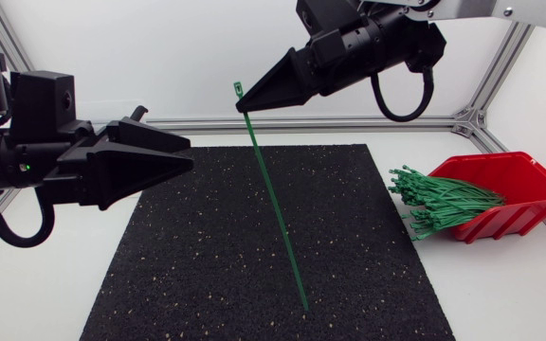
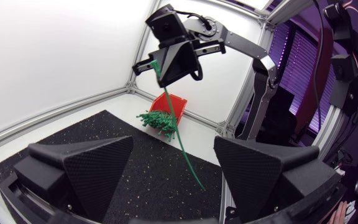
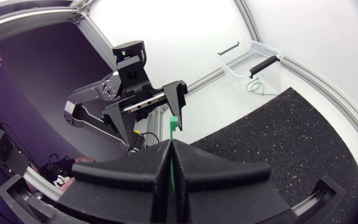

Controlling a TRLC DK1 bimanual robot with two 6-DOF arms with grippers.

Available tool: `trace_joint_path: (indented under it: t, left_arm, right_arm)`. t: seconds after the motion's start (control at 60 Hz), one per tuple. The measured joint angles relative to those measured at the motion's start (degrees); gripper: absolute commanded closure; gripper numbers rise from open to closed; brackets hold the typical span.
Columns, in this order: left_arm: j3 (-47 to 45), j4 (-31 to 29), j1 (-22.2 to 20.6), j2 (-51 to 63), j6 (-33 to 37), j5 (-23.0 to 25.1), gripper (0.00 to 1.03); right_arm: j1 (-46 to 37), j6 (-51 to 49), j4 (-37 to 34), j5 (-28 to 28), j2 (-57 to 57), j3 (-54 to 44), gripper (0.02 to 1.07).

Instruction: Take a green cable tie from the red box, thread the tail through the head to close it, then place it in the transparent bin on the left.

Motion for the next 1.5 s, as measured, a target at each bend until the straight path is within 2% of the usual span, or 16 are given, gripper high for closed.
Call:
trace_joint_path:
  t: [0.083,0.167,0.417,0.45,0.583,0.667,0.8,1.267,1.433,1.5]
  left_arm:
    - [-0.94,6.91,-1.97,0.26,-4.07,0.02,0.14]
    - [-0.96,10.29,-3.32,1.31,-6.67,0.24,0.16]
    - [-0.96,13.55,-5.42,4.11,-8.52,-0.87,0.17]
    - [-0.96,13.94,-5.55,4.68,-8.68,-1.11,0.21]
    - [-0.94,14.88,-5.79,7.26,-8.9,-2.21,0.22]
    - [-0.9,16.63,-5.9,8.41,-10.12,-2.38,0.3]
    - [-0.5,19.39,-6.4,9.33,-12.28,-2.4,0.32]
    - [0.09,22.16,-8.15,10.91,-16.06,-2.38,0.74]
    - [0.15,23.45,-8.15,10.99,-17.49,-2.38,0.78]
    - [0.2,23.61,-8.17,10.99,-17.53,-2.38,0.86]
  right_arm:
    - [0.94,0.55,1.18,0.0,0.48,0.0,1.01]
    - [1.84,1.99,2.78,0.02,0.61,0.0,1.01]
    - [3.02,4.85,5.07,-0.02,0.35,-0.42,1.01]
    - [3.02,4.92,5.31,0.0,0.17,-0.7,1.01]
    - [3.02,5.27,6.21,-0.04,-0.57,-1.44,1.01]
    - [3.02,5.97,7.23,-0.04,-0.94,-1.9,1.01]
    - [3.52,6.38,7.61,-0.02,-1.01,-2.14,1.01]
    - [3.65,6.6,9.11,0.0,-1.57,-2.62,1.01]
    - [3.65,6.62,9.2,0.26,-1.57,-2.71,1.01]
    - [3.65,6.62,9.38,0.44,-1.57,-2.73,1.01]
